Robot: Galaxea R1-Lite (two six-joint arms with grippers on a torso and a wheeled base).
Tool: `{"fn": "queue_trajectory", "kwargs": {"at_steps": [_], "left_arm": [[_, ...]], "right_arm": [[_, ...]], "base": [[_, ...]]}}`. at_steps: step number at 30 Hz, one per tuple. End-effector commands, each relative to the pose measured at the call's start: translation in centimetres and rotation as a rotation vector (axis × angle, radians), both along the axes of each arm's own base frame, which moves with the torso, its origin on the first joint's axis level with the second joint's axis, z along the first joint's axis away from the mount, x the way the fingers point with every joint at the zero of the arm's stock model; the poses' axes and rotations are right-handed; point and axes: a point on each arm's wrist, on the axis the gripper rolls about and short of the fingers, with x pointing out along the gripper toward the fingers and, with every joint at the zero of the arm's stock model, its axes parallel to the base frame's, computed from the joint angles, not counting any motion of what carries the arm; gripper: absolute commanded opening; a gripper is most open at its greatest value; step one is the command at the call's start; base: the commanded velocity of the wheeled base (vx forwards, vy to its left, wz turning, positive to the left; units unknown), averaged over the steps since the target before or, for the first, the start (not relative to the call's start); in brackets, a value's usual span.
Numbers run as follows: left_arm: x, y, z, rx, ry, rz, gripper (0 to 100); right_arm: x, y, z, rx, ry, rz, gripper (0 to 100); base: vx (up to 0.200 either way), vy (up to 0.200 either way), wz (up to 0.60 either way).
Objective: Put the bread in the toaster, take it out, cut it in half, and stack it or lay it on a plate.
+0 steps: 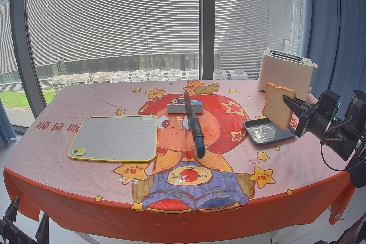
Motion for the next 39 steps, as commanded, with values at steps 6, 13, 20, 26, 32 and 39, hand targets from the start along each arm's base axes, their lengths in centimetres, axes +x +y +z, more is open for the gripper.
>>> {"fn": "queue_trajectory", "kwargs": {"at_steps": [6,13,20,26,32,39], "left_arm": [[0.0,0.0,-0.5,0.000,0.001,0.000,100],[0.0,0.0,-0.5,0.002,0.001,-0.001,100],[0.0,0.0,-0.5,0.003,0.000,-0.001,100],[0.0,0.0,-0.5,0.002,0.001,-0.001,100],[0.0,0.0,-0.5,0.003,0.001,-0.001,100],[0.0,0.0,-0.5,0.003,0.001,-0.001,100]], "right_arm": [[-1.0,0.9,0.8,0.013,-0.029,0.044,0],[-2.0,2.0,1.1,0.020,-0.037,0.099,0],[-2.6,2.8,0.8,0.018,-0.024,0.134,0],[-3.8,4.0,0.1,0.008,0.005,0.200,0],[-3.7,4.1,-0.2,0.006,0.016,0.195,0],[-3.8,4.1,-0.3,0.003,0.022,0.197,0]], "base": [[0.000,0.200,0.00],[0.000,0.114,0.00],[0.000,0.000,0.00],[-0.033,0.000,0.00],[-0.200,0.000,0.00],[-0.200,0.000,0.00]]}}
